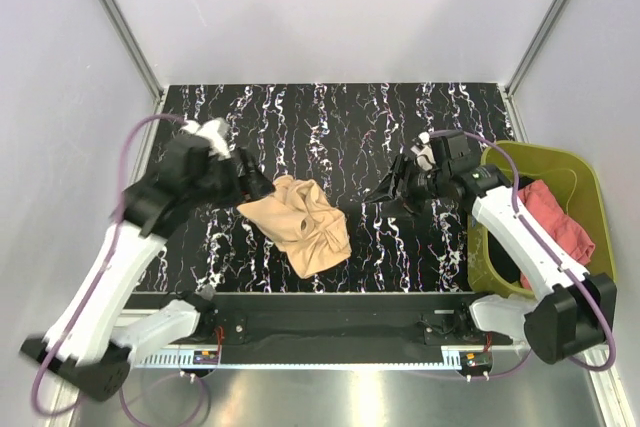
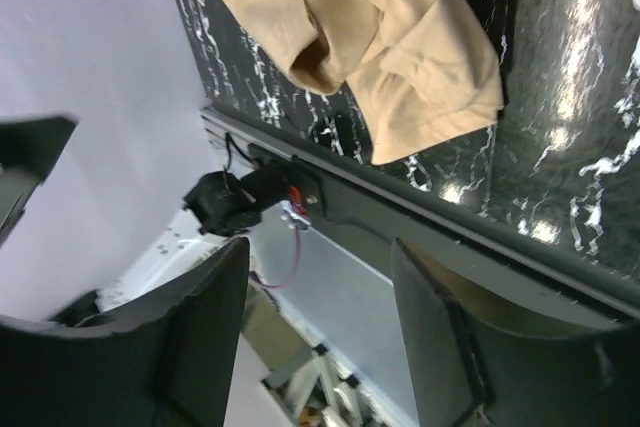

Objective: Fold and stack the t-shirts
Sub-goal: Move the tshirt to the center of the board, then flatten the tshirt out

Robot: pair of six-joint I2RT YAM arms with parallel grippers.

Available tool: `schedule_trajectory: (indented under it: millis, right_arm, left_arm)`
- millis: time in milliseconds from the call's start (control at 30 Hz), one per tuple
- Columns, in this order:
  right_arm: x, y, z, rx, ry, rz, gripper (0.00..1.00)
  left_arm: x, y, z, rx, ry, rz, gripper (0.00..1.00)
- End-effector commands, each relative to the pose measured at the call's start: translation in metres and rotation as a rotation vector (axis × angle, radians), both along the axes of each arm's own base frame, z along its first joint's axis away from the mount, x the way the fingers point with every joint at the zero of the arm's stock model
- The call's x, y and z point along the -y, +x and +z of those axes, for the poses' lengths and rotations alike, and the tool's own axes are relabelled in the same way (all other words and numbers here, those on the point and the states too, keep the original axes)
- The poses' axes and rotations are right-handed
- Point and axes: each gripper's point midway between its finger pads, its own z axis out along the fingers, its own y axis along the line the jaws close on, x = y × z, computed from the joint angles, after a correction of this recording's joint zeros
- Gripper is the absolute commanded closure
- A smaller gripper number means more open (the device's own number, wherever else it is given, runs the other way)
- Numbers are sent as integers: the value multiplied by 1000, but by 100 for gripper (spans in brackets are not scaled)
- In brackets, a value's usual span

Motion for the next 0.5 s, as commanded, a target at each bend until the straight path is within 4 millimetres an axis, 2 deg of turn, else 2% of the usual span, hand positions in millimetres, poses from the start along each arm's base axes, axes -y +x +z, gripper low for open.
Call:
schedule_trajectory:
  millis: [0, 33, 67, 100, 167, 300, 367, 467]
  right_arm:
    - [-3, 3, -7, 124, -27, 142, 34]
    - [-4, 7, -12, 136, -47, 155, 32]
    - [-8, 13, -24, 110, -60, 173, 32]
    - [-16, 15, -26, 120, -62, 204, 30]
    - [-29, 23, -47, 101, -101, 267, 26]
    - [-52, 23, -91, 33, -185, 364, 25]
    - [-61, 21, -111, 12, -238, 405, 25]
    - [-61, 24, -131, -5, -307, 401, 29]
  left_arm:
    - [9, 21, -57, -160, 79, -7, 22]
    - [11, 30, -78, -218, 115, -19, 23]
    - [11, 34, -88, -246, 130, -30, 26]
    - [11, 36, -97, -271, 147, -37, 27]
    - [10, 49, -119, -307, 181, -64, 23]
    - [15, 65, -145, -353, 178, -122, 18]
    - [17, 67, -161, -400, 192, -130, 19]
    - [20, 63, -179, -457, 189, -148, 24]
